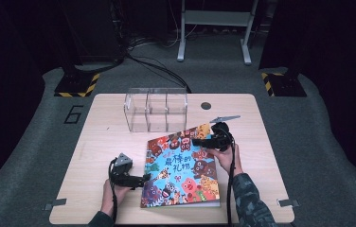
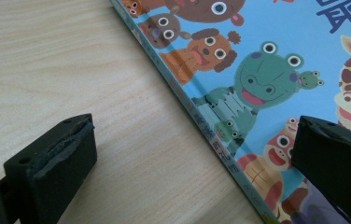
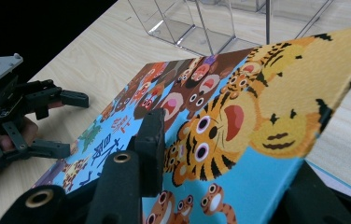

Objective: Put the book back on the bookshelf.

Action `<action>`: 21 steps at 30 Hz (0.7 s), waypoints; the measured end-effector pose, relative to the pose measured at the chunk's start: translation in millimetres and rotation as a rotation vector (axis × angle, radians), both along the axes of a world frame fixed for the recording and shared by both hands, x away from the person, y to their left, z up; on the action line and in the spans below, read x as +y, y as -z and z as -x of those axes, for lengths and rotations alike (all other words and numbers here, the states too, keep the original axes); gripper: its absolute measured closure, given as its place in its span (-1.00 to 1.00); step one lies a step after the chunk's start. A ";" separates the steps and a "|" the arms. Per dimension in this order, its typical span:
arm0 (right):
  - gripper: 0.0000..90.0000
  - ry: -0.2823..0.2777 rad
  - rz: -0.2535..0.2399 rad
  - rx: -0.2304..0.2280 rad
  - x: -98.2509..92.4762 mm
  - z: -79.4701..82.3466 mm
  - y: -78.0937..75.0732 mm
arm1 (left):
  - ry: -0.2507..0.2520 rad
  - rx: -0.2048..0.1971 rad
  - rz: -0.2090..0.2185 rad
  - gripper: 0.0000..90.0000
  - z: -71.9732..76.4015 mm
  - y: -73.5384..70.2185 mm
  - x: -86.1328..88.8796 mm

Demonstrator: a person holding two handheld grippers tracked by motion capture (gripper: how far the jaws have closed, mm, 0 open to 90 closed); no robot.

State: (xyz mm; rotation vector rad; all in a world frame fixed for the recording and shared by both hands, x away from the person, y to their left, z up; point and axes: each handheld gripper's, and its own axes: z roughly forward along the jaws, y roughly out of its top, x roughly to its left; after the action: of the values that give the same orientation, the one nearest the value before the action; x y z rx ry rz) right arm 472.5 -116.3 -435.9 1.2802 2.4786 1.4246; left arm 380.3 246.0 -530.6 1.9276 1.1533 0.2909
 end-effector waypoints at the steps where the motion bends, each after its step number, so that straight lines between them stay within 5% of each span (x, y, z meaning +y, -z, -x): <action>1: 0.34 -0.002 0.000 -0.004 0.0 0.5 -0.2 | -0.003 0.000 0.002 -1.00 -0.3 0.0 0.1; 7: 0.34 0.002 0.007 -0.021 0.8 3.8 -3.0 | -0.030 0.029 0.005 -1.00 -2.4 -2.5 -0.5; 21: 0.33 -0.020 0.004 -0.167 4.7 18.6 -15.6 | 0.005 0.087 0.120 -1.00 -4.9 -10.5 -1.3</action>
State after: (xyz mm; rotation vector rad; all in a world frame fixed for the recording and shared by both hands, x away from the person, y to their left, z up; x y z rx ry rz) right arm 453.9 -111.6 -420.3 1.0888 2.3910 1.4642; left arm 385.2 244.7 -520.1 1.8528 1.1946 0.1329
